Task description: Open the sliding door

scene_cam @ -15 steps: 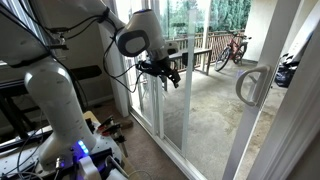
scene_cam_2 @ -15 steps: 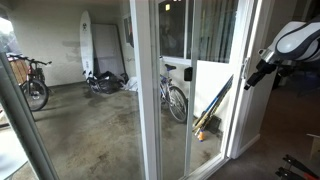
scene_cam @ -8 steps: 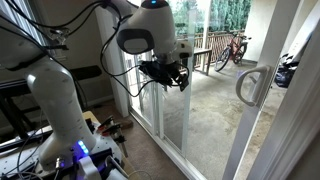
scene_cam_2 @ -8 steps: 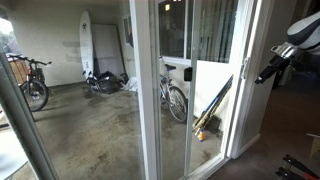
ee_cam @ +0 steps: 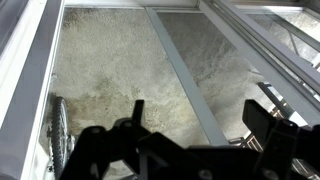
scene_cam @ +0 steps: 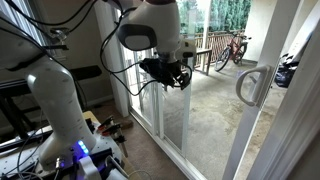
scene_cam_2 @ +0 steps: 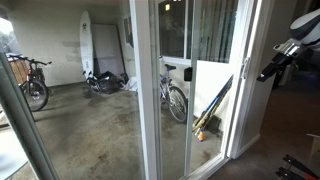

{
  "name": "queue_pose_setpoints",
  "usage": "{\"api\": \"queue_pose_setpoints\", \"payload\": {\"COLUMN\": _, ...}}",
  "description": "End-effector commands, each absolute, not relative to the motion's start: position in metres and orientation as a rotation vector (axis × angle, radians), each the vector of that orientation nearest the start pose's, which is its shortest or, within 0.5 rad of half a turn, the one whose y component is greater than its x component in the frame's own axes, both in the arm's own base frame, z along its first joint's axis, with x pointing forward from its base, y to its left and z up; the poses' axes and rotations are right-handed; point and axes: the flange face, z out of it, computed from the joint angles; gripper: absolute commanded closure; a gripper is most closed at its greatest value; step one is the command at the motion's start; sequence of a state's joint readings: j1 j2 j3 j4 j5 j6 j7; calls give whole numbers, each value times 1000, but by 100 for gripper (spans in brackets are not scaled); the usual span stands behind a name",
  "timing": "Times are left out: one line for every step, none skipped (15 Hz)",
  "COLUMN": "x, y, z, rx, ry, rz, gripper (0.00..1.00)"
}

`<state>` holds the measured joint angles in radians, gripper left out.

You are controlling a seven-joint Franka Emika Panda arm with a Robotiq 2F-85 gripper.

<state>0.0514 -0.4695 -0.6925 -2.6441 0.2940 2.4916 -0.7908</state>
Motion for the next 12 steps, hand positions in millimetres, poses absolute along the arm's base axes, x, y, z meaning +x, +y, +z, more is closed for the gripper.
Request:
{"api": "queue_pose_setpoints", "payload": {"x": 339, "y": -244, "z": 385, "rx": -2805, "ry": 64, "rz": -654, "gripper": 0}}
{"api": "queue_pose_setpoints", "payload": {"x": 334, "y": -253, "z": 384, "rx": -2811, "ry": 60, "rz": -693, "gripper": 0}}
{"api": "queue_pose_setpoints", "payload": {"x": 332, "y": -259, "z": 385, "rx": -2811, "ry": 69, "rz": -707, "gripper": 0}}
{"api": "queue_pose_setpoints", "payload": {"x": 329, "y": -271, "z": 389, "rx": -2793, "ry": 94, "rz": -728, "gripper": 0}}
{"api": "queue_pose_setpoints", "payload": {"x": 326, "y": -278, "z": 391, "rx": -2785, "ry": 103, "rz": -739, "gripper": 0}}
{"api": "queue_pose_setpoints", "payload": {"x": 324, "y": -289, "z": 392, "rx": -2780, "ry": 126, "rz": -758, "gripper": 0}}
{"api": "queue_pose_setpoints", "payload": {"x": 322, "y": -297, "z": 392, "rx": -2777, "ry": 142, "rz": -772, "gripper": 0}}
{"api": "queue_pose_setpoints", "payload": {"x": 321, "y": -304, "z": 393, "rx": -2776, "ry": 153, "rz": -799, "gripper": 0}}
{"api": "queue_pose_setpoints", "payload": {"x": 319, "y": -309, "z": 394, "rx": -2772, "ry": 157, "rz": -829, "gripper": 0}}
{"api": "queue_pose_setpoints", "payload": {"x": 318, "y": -313, "z": 395, "rx": -2764, "ry": 148, "rz": -862, "gripper": 0}}
{"api": "queue_pose_setpoints", "payload": {"x": 317, "y": -315, "z": 395, "rx": -2754, "ry": 141, "rz": -901, "gripper": 0}}
{"api": "queue_pose_setpoints", "payload": {"x": 317, "y": -316, "z": 393, "rx": -2745, "ry": 138, "rz": -978, "gripper": 0}}
